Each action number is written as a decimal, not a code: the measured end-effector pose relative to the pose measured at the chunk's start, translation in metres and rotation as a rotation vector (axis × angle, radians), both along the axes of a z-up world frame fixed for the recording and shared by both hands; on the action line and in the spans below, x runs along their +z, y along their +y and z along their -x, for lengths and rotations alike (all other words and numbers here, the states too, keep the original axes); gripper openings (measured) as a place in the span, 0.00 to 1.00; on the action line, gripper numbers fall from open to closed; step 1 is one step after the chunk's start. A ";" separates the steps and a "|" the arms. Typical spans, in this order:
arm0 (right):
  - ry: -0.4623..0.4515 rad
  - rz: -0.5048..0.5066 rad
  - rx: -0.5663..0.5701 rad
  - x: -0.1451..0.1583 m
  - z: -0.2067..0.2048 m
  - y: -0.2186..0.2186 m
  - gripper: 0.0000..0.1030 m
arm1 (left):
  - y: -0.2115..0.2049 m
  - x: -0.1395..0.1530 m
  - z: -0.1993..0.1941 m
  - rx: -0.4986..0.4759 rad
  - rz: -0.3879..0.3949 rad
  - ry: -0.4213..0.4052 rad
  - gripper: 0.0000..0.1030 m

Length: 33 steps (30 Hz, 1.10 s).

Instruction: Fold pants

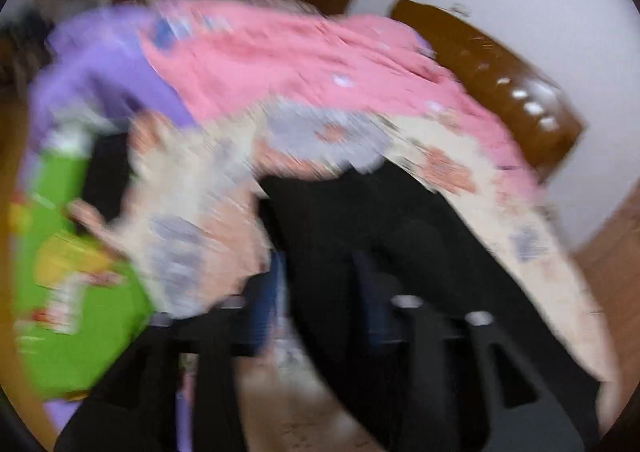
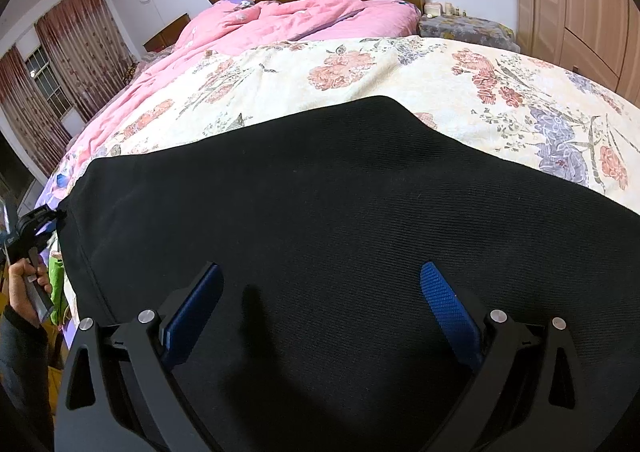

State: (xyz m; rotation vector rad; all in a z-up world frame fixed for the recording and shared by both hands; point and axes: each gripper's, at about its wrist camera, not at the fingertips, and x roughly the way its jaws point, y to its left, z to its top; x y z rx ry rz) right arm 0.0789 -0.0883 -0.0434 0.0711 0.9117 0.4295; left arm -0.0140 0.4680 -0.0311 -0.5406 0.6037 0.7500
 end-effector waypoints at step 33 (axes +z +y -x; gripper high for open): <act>-0.029 0.199 0.121 -0.001 -0.103 0.085 0.96 | -0.114 -0.026 -0.117 -0.462 -0.172 0.350 0.99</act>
